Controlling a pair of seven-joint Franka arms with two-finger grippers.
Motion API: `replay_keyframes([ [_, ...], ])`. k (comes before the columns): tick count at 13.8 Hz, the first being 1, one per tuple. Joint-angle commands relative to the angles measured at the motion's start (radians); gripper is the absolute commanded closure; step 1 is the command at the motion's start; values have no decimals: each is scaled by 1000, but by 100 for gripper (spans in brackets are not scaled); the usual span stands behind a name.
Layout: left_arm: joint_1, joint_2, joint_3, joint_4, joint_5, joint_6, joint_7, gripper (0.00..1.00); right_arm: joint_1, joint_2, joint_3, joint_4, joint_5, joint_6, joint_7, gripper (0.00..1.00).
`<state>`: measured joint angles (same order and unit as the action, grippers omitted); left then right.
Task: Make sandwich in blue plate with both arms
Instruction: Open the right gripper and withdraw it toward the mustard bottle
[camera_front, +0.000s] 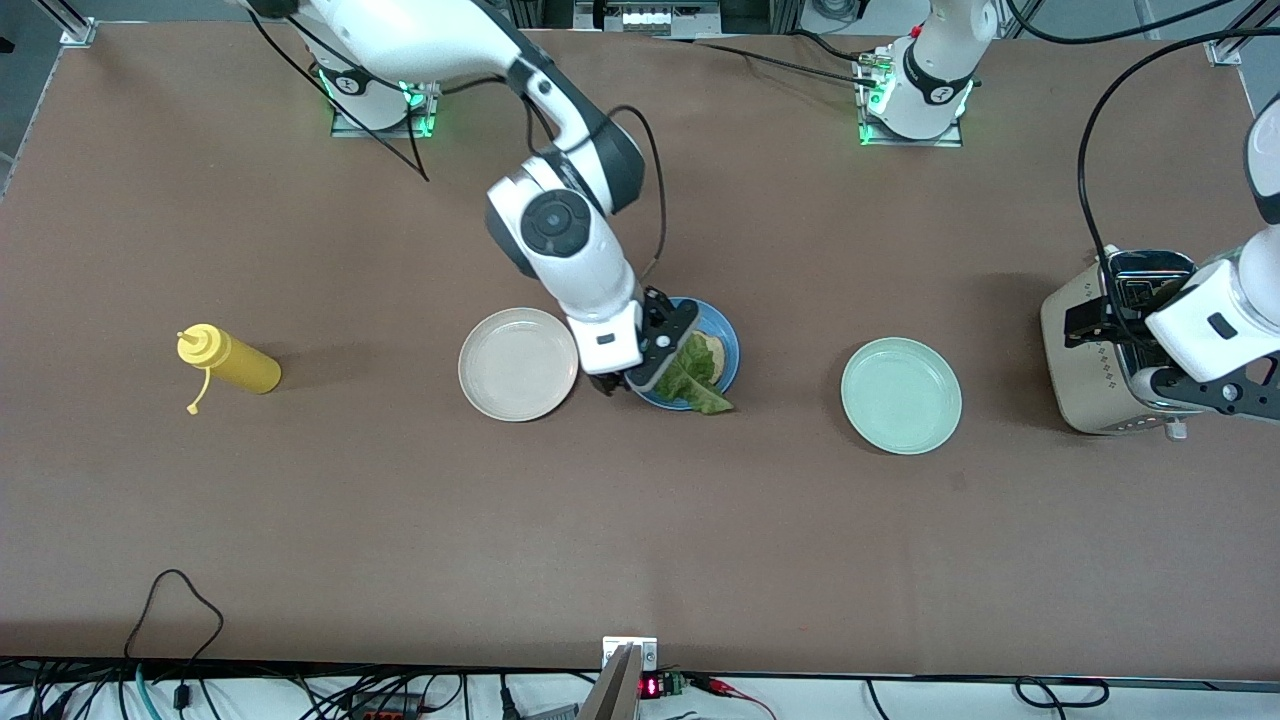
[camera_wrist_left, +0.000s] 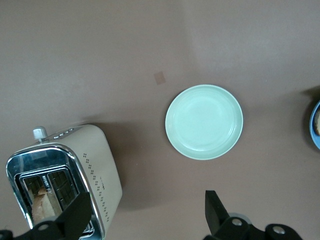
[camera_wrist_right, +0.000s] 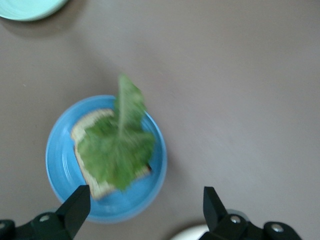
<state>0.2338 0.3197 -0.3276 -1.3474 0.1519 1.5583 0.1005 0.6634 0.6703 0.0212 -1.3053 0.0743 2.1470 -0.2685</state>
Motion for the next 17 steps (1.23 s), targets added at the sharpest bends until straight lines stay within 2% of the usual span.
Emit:
replay_keyframes([
  [1, 48, -164, -11, -234, -47, 109, -19, 0, -4, -95, -91, -29, -31, -117, 34, 0],
  [3, 64, -201, -11, -288, -49, 129, -34, 0, -51, -123, -157, -32, -33, -133, -12, 0],
  [8, 64, -206, -11, -288, -49, 118, -65, 0, -247, -276, -156, -98, -4, -246, -354, 0],
  [10, 64, -205, -11, -286, -49, 118, -65, 0, -321, -366, -156, -188, 91, -253, -513, 0],
  [14, 64, -205, -11, -286, -49, 117, -65, 0, -534, -549, -159, -428, 310, -256, -846, 0],
  [17, 62, -205, -11, -286, -49, 117, -64, 0, -704, -568, -162, -476, 482, -355, -1126, 0],
])
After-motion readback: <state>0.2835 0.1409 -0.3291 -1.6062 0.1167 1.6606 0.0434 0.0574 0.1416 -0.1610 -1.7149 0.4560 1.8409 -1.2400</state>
